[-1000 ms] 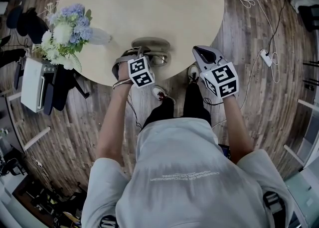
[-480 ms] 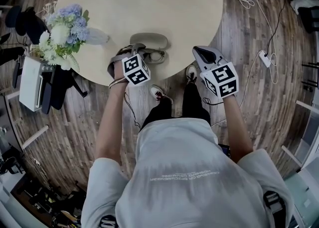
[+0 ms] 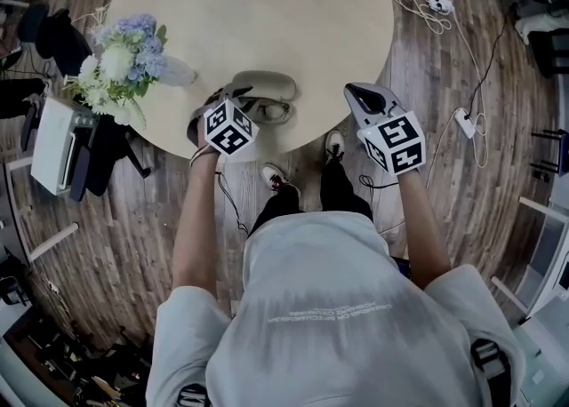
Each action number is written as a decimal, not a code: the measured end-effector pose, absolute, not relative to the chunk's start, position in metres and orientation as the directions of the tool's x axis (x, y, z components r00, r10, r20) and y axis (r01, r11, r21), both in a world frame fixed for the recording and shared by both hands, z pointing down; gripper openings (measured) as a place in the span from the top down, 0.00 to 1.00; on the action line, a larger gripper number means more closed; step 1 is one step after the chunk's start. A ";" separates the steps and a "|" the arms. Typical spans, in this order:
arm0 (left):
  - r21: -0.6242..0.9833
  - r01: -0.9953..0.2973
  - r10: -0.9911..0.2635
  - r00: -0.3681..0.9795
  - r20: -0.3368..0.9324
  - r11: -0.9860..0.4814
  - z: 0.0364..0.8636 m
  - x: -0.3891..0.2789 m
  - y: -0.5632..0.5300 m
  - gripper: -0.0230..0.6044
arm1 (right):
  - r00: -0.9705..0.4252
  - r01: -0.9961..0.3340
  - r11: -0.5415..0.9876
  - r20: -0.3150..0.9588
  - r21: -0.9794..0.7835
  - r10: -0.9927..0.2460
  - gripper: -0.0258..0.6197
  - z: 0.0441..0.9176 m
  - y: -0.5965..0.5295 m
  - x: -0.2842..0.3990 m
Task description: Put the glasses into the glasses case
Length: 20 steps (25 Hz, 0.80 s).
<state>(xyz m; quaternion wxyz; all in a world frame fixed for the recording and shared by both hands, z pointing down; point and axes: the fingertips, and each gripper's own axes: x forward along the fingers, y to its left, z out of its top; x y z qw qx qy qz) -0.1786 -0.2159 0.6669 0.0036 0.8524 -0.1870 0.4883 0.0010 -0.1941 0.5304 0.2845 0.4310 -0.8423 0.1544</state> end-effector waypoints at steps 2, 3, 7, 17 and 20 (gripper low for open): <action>-0.159 -0.403 -0.355 0.478 0.803 -0.901 0.652 -0.182 -0.223 0.80 | -0.475 -0.802 0.597 0.599 0.006 -0.645 0.96 0.518 -0.203 0.002; -0.153 -0.444 -0.380 0.485 0.787 -0.883 0.643 -0.184 -0.226 0.80 | -0.481 -0.796 0.605 0.591 0.017 -0.648 0.96 0.511 -0.207 0.002; -0.128 -0.588 -0.485 0.503 0.716 -0.799 0.605 -0.195 -0.239 0.84 | -0.505 -0.768 0.637 0.551 0.064 -0.664 0.96 0.485 -0.226 0.001; -0.099 -0.799 -0.731 0.481 0.484 -0.592 0.486 -0.231 -0.247 0.94 | -0.584 -0.707 0.682 0.388 0.187 -0.713 0.96 0.404 -0.265 -0.025; -0.124 -0.822 -0.782 0.466 0.413 -0.556 0.450 -0.235 -0.246 0.94 | -0.610 -0.683 0.693 0.341 0.230 -0.715 0.96 0.379 -0.272 -0.036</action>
